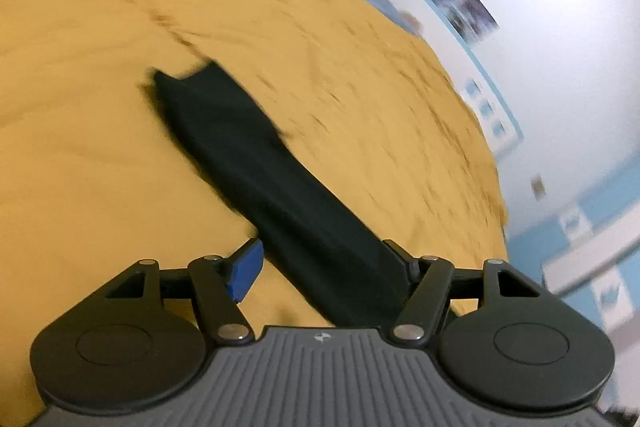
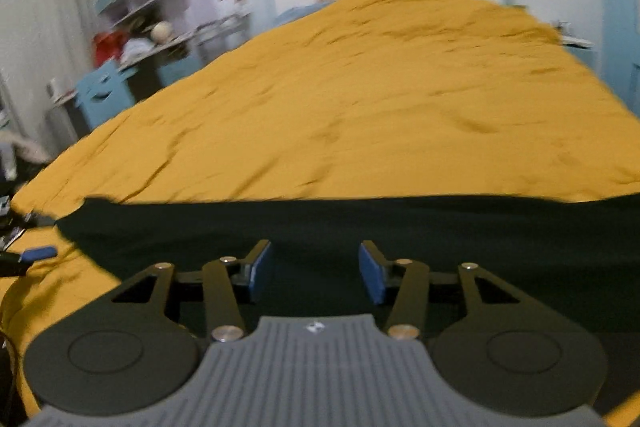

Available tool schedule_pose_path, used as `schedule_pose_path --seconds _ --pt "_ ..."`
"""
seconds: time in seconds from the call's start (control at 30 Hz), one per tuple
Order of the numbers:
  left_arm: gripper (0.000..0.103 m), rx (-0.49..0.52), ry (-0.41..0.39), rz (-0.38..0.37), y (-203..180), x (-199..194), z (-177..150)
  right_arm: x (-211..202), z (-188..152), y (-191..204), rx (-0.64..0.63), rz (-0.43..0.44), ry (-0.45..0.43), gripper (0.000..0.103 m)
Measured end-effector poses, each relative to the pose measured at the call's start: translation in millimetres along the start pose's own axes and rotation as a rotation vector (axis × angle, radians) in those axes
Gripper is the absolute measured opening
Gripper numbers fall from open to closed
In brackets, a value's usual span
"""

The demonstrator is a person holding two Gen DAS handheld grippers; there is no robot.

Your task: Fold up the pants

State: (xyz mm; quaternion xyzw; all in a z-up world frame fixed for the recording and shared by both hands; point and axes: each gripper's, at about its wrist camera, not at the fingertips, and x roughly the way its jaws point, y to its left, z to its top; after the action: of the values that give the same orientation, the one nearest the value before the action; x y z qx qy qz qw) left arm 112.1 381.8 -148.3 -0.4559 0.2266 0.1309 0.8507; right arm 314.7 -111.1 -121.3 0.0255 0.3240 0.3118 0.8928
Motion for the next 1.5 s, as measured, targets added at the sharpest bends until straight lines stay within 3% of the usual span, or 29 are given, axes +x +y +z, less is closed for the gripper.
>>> schedule_pose_path --seconds 0.17,0.3,0.53,0.73,0.77,0.8,0.83,0.87,0.93,1.03,1.17,1.3,1.4,1.5 --pt "0.078 -0.184 -0.026 -0.015 38.4 22.6 13.8 56.1 -7.0 81.6 -0.051 0.062 0.026 0.045" --pt "0.079 -0.22 -0.014 -0.029 43.8 44.4 11.8 87.6 -12.1 124.3 -0.11 0.061 0.043 0.045" --pt "0.075 -0.378 -0.052 -0.056 66.4 62.2 22.0 126.1 -49.9 132.4 -0.287 -0.026 0.077 0.046" --pt "0.075 -0.359 -0.105 -0.017 61.9 68.1 20.7 124.4 -62.4 126.1 -0.315 -0.047 0.045 0.046" --pt "0.067 -0.371 -0.118 -0.013 62.6 68.6 20.6 123.8 -62.2 122.3 -0.295 -0.034 0.04 0.047" --pt "0.051 -0.385 -0.123 -0.002 63.3 71.5 25.0 123.3 -62.2 118.9 -0.277 -0.023 0.039 0.047" --pt "0.043 -0.401 -0.123 0.012 64.8 73.8 26.3 121.8 -63.3 117.6 -0.264 -0.016 0.039 0.047" --pt "0.026 -0.421 -0.121 0.027 67.1 77.3 28.3 121.9 -63.2 116.7 -0.26 -0.014 0.045 0.047" --pt "0.022 -0.434 -0.123 0.028 69.3 78.4 29.0 122.4 -63.0 120.8 -0.277 -0.024 0.068 0.047" --pt "0.01 -0.41 -0.141 0.025 66.3 77.8 29.7 119.9 -61.8 123.4 -0.281 -0.03 0.075 0.047" --pt "0.008 -0.346 -0.176 0.029 50.6 73.4 32.5 109.9 -60.8 113.2 -0.214 0.013 0.034 0.047" --pt "0.008 -0.201 -0.225 0.002 13.6 64.5 37.3 78.5 -51.0 90.0 -0.044 0.083 -0.063 0.047" --pt "0.008 -0.086 -0.239 -0.041 -23.6 59.2 34.3 56.6 -45.1 70.4 0.058 0.088 -0.111 0.047" --pt "0.008 0.096 -0.238 -0.077 -77.1 56.6 23.7 35.8 -41.2 51.8 0.11 0.066 -0.155 0.047"
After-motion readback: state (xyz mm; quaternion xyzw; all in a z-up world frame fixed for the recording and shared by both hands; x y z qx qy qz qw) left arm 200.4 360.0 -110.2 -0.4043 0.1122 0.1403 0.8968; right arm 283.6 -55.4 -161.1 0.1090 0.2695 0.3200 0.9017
